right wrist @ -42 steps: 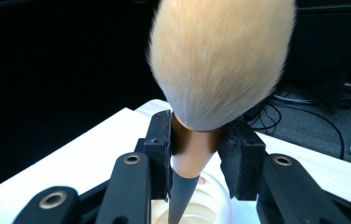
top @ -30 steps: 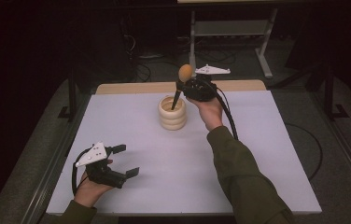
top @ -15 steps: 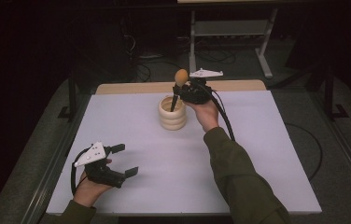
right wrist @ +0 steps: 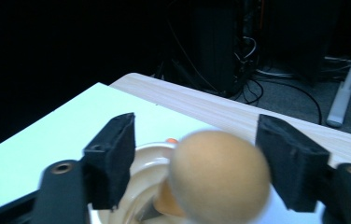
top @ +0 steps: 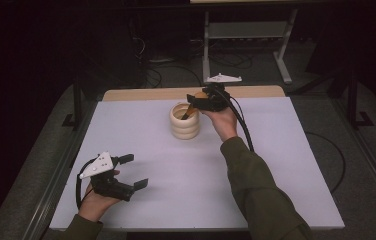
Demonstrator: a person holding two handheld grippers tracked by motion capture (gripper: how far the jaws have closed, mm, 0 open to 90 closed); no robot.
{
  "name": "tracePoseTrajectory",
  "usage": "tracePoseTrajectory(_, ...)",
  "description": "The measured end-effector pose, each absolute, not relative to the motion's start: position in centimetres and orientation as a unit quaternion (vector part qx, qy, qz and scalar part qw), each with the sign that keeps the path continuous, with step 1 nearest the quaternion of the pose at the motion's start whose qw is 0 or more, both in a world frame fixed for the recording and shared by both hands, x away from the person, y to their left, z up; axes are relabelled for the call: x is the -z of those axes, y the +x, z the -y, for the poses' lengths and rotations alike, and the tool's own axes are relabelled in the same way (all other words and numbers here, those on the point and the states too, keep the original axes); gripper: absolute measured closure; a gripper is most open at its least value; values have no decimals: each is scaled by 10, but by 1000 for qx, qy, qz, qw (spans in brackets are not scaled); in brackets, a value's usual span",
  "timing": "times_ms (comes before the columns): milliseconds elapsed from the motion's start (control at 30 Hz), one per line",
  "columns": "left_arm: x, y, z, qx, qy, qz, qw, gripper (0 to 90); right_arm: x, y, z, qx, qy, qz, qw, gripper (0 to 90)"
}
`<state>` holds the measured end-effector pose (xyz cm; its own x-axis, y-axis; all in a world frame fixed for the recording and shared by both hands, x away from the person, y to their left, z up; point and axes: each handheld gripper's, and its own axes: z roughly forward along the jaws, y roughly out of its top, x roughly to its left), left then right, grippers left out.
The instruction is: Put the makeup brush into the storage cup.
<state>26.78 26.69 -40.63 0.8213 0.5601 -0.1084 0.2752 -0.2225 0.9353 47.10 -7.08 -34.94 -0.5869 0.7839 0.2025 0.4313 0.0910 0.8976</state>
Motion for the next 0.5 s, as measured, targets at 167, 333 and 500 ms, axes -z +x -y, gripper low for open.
tracePoseTrajectory(167, 406, 268, -267, -128, 772, -271, 561, 0, 346, 470, 76, -523, 430, -714, 179, 217)
tracePoseTrajectory(333, 406, 269, -267, -129, 773, -269, 560, 0, 341, 467, 80, -523, 428, -715, 181, 193)
tracePoseTrajectory(500, 405, 268, -267, -127, 769, -272, 564, 0, 337, 464, 84, -524, 418, -720, 181, 157)
